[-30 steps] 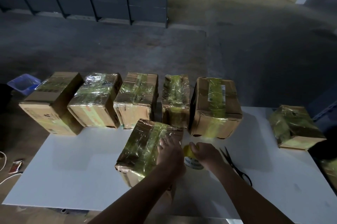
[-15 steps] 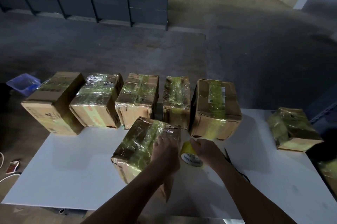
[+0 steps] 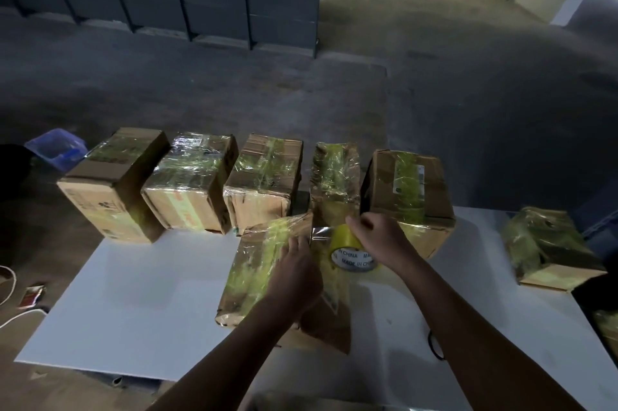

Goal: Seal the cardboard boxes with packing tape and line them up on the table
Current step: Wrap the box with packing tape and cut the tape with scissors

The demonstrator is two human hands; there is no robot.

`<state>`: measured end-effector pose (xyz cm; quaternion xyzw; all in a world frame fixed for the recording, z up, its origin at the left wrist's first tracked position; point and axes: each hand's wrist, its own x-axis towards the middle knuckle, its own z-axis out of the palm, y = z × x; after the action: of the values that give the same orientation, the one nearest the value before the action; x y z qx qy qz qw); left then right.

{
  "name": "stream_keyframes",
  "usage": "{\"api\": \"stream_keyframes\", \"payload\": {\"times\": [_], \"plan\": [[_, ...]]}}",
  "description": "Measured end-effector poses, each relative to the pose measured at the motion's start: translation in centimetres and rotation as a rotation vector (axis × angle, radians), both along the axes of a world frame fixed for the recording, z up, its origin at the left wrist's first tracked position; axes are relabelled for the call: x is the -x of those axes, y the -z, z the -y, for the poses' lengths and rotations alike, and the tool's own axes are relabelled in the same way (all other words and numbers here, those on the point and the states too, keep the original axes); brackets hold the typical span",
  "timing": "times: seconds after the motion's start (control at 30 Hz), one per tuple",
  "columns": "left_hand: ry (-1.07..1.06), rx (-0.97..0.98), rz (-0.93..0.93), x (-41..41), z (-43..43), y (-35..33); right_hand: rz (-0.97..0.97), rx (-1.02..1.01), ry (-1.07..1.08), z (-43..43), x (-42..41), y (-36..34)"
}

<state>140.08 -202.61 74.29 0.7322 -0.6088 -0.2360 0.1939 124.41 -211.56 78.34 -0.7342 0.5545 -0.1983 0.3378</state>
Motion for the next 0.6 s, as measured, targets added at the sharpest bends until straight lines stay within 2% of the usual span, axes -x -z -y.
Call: {"api": "stream_keyframes", "payload": {"times": [0.13,0.3,0.43,0.6], "plan": [[0.018,0.148,-0.165,-0.3,-1.1,-0.8,0.044,0.007,-0.061,0.2,-1.0,-1.3],[-0.071,0.112,-0.333,-0.9,-2.3,0.1,-0.003,0.051,-0.138,0.0,-1.9,-1.5],[-0.090,0.103,-0.326,-1.9,-2.8,-0.2,0.033,0.055,-0.142,0.0,-2.3,-1.1],[0.006,0.151,-0.327,-3.7,-3.2,0.1,0.138,0.052,-0.190,-0.8,-3.3,-0.7]]}}
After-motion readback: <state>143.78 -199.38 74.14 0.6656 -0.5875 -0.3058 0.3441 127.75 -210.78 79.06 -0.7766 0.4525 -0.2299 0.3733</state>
